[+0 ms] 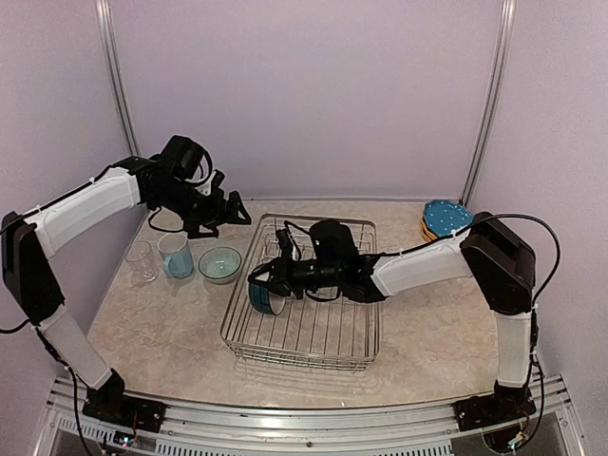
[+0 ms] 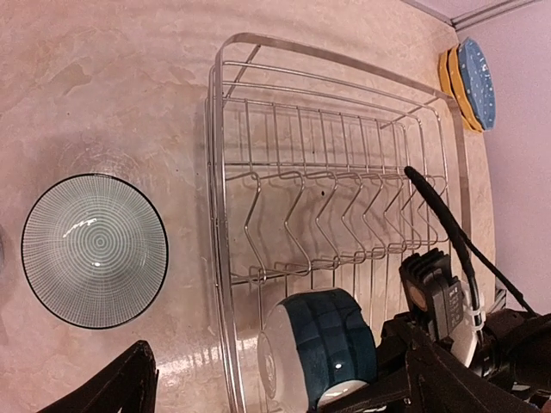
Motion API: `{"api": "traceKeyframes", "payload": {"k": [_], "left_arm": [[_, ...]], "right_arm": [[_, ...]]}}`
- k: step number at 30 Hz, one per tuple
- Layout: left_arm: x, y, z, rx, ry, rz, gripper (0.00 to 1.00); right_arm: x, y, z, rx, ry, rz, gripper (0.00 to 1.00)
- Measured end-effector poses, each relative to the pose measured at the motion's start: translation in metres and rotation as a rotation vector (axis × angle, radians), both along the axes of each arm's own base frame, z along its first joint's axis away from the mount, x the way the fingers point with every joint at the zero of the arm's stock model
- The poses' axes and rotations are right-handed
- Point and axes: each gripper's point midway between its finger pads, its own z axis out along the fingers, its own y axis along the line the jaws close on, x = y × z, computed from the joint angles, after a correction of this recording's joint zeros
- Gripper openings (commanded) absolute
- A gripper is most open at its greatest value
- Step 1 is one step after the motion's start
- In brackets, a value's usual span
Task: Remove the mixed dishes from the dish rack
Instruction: Grab the bowl from the dish rack.
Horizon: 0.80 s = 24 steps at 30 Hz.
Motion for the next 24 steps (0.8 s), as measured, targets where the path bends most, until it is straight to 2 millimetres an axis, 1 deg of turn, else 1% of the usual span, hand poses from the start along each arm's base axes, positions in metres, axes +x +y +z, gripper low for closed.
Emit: {"api": "traceKeyframes", "payload": {"k": [3, 5, 7, 10, 14, 17, 20, 22, 24], "left_arm": [[0.002, 0.008, 0.015, -0.031, -0.037, 0.023, 0.96], [0.003, 0.010, 0.025, -0.056, -0.060, 0.029, 0.96], [0.004, 0.010, 0.033, -0.087, -0.078, 0.027, 0.96], [0.003, 0.003, 0.038, -0.132, -0.087, 0.002, 0.95], [-0.003, -0.009, 0.035, -0.195, -0.071, -0.051, 0.95], [-0.011, -0.020, 0.038, -0.264, -0.050, -0.110, 0.95], [-0.020, -0.033, 0.051, -0.352, -0.037, -0.178, 0.95], [-0.024, -0.039, 0.056, -0.396, -0.020, -0.215, 0.95], [-0.027, -0.045, 0.055, -0.426, 0.013, -0.242, 0.94]], "right_arm": [[0.008, -0.009, 0.005, -0.128, -0.123, -0.031, 0.00], [0.013, -0.017, 0.014, -0.194, -0.202, -0.054, 0.00], [0.019, -0.028, 0.025, -0.264, -0.287, -0.084, 0.00], [0.024, -0.044, 0.037, -0.342, -0.379, -0.117, 0.00], [0.033, -0.057, 0.042, -0.437, -0.462, -0.147, 0.00], [0.030, -0.059, 0.043, -0.453, -0.527, -0.112, 0.00], [0.022, -0.059, 0.047, -0.444, -0.635, -0.047, 0.00], [0.016, -0.060, 0.050, -0.458, -0.739, 0.005, 0.00], [0.012, -0.062, 0.055, -0.477, -0.853, 0.054, 0.00]]}}
